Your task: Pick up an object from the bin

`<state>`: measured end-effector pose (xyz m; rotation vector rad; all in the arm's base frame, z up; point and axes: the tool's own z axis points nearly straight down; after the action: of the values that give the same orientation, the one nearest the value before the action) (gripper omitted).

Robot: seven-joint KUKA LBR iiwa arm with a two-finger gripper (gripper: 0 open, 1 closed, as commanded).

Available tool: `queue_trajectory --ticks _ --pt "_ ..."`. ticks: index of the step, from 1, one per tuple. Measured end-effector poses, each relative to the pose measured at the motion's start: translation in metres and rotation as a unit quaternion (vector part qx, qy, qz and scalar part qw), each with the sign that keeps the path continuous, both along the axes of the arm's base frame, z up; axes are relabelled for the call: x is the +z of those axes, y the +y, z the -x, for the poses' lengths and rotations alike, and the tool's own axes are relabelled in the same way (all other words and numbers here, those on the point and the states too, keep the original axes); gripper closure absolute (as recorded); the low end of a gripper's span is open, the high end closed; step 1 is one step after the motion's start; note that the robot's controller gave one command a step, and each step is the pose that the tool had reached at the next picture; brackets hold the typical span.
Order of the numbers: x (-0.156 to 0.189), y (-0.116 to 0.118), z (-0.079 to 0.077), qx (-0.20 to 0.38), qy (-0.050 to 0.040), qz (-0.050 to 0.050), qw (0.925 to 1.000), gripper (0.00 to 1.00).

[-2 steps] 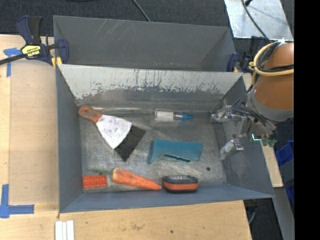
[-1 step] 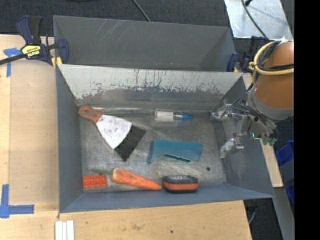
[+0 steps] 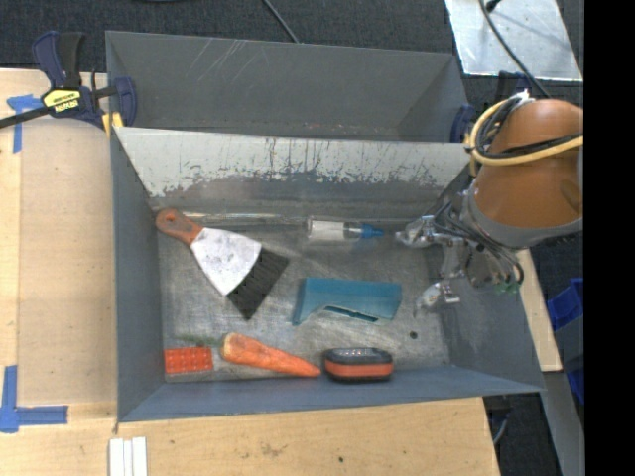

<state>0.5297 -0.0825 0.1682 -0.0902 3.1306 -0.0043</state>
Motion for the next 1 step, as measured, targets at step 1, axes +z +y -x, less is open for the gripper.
queue_trajectory --ticks 1 --pt "-0.0679 0.0105 0.0200 -0.019 0.0012 -0.001 0.9998 0.00"
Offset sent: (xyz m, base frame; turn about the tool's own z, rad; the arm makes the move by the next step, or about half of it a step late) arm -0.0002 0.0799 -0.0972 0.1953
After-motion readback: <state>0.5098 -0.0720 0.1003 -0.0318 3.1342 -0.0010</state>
